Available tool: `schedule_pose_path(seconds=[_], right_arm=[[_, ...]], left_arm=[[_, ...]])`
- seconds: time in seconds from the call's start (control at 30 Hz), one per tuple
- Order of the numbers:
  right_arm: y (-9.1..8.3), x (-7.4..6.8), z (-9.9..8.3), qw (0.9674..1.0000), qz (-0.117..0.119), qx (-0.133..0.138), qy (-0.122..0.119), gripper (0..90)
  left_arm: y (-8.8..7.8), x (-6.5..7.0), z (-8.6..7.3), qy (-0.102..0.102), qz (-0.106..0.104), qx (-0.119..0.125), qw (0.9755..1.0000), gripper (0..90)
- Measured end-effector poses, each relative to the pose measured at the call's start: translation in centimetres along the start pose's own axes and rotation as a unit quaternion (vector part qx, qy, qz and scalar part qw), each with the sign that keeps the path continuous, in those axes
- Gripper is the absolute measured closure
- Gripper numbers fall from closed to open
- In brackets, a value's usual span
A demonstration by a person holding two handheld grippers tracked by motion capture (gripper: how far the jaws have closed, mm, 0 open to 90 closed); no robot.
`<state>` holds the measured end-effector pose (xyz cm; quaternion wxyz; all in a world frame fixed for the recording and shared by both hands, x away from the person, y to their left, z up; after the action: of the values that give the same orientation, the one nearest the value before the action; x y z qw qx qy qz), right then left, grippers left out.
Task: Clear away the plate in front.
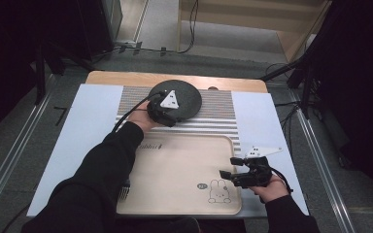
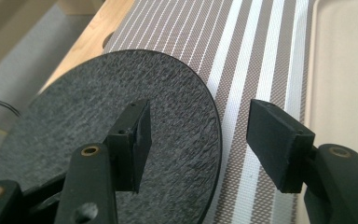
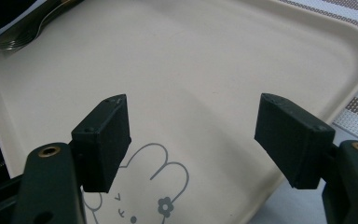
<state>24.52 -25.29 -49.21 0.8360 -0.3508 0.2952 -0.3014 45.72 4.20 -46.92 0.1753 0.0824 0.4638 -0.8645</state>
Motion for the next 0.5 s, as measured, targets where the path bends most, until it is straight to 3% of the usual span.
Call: schedule_pose_path(seconds=[0.13,0.3,0.5], right_arm=[[0.0,0.0,0.0,1.0000,-0.001,0.000,0.001,24.7],[0.0,0.0,-0.1,1.0000,-0.002,0.000,-0.001,24.7],[0.0,0.0,-0.1,1.0000,-0.003,-0.001,0.000,24.7]], left_arm=[[0.3,0.5,-0.1,0.030,0.020,-0.003,0.9993,40.6],[0.8,1.1,-0.5,0.072,0.044,-0.011,0.9963,40.7],[1.7,1.3,-1.1,0.101,0.069,-0.022,0.9922,40.8]])
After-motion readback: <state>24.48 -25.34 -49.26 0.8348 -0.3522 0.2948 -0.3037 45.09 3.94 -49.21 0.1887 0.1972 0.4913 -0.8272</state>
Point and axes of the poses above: each handheld gripper's, and its own axes: y roughly forward along the jaws, z roughly out of its top, x roughly to its right, the point moved 1 cm from there along y, roughly forward along the jaws, and after that the axes turned 11 degrees about -x, right-handed, at the moved point
